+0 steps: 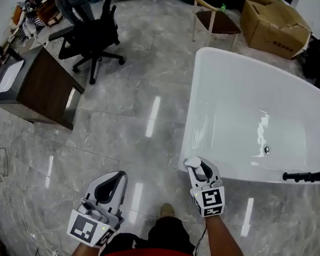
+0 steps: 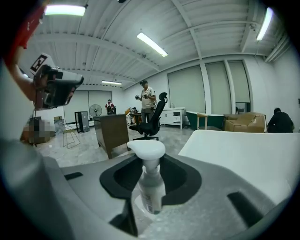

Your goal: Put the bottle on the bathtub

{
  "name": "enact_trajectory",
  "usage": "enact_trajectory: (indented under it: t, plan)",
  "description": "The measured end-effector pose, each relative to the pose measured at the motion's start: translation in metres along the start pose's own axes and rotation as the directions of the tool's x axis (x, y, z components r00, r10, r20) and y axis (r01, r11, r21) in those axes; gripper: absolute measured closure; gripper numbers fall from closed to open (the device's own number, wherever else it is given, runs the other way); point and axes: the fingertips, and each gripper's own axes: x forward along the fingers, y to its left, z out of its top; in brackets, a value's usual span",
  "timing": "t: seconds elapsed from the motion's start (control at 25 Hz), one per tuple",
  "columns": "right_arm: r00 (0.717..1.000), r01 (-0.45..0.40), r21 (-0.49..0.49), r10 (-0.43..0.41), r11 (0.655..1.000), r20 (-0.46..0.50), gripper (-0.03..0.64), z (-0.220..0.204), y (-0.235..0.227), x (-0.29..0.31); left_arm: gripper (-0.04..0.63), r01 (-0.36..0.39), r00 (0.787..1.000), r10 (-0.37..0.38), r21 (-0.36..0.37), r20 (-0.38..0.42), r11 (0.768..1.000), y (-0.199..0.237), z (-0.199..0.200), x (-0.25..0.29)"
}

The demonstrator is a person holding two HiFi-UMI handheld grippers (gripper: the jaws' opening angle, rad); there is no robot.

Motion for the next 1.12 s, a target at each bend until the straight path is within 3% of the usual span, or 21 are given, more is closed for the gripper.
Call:
enact_trajectory:
  t: [0.4,0.6,0.72,0.92,1.12]
  plan:
    - [1.0,0.001,-0.034,-0.001,0.999,-0.006,0.491,-0.001,0.006,0.005,0.584,-0.003,1.0,0.003,-0.003,-0.007,1.0,0.006,0.002,0.001]
    - [0.998,0.034,-0.047,-0.036,0.998,-0.051,0.395,-0.009,0.002,0.004,0.584,0.036,0.999,-0.036,-0.006,0.009,0.999,0.002,0.003,0.001]
    - [0.995,0.061,-0.057,-0.065,0.996,-0.07,0.371,-0.008,-0.001,-0.002,0.584,0.069,0.998,-0.069,-0.011,0.017,0.998,0.003,0.001,-0.001]
    - [0.992,0.111,-0.044,-0.113,0.993,-0.055,0.372,0.015,0.005,-0.03,0.584,0.132,0.991,-0.131,-0.021,0.04,0.991,0.002,0.006,-0.005]
    - [0.992,0.116,0.031,-0.117,0.993,0.046,0.416,0.066,0.032,-0.055,0.584,0.182,0.981,-0.181,-0.016,0.068,0.983,-0.001,0.016,-0.016]
